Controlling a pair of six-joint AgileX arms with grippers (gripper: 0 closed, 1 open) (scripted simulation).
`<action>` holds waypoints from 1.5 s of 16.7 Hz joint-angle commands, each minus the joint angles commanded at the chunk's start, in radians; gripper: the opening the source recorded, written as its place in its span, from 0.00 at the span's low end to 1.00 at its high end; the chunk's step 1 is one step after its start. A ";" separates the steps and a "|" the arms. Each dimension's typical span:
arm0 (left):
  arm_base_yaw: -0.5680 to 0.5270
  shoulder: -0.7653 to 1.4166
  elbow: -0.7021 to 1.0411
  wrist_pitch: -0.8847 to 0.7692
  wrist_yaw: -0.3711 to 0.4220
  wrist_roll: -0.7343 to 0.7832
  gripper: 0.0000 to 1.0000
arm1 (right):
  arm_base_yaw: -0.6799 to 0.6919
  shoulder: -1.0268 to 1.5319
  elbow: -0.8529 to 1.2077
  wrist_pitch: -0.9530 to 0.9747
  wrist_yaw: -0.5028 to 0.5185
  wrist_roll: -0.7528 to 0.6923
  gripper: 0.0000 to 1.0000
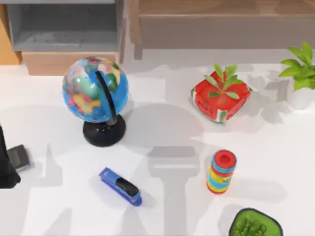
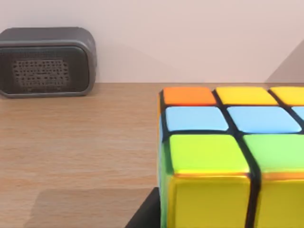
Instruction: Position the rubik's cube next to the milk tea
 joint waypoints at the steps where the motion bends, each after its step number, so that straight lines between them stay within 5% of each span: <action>1: 0.000 0.000 0.000 0.000 0.000 0.000 1.00 | 0.000 0.000 0.000 0.000 0.000 0.000 0.00; 19: 0.000 0.000 0.000 0.000 0.000 0.000 1.00 | 0.000 -0.007 0.049 -0.046 0.001 0.004 0.00; 25: 0.000 0.000 0.000 0.000 0.000 0.000 1.00 | -0.061 -0.255 -0.037 -0.238 0.071 0.007 0.00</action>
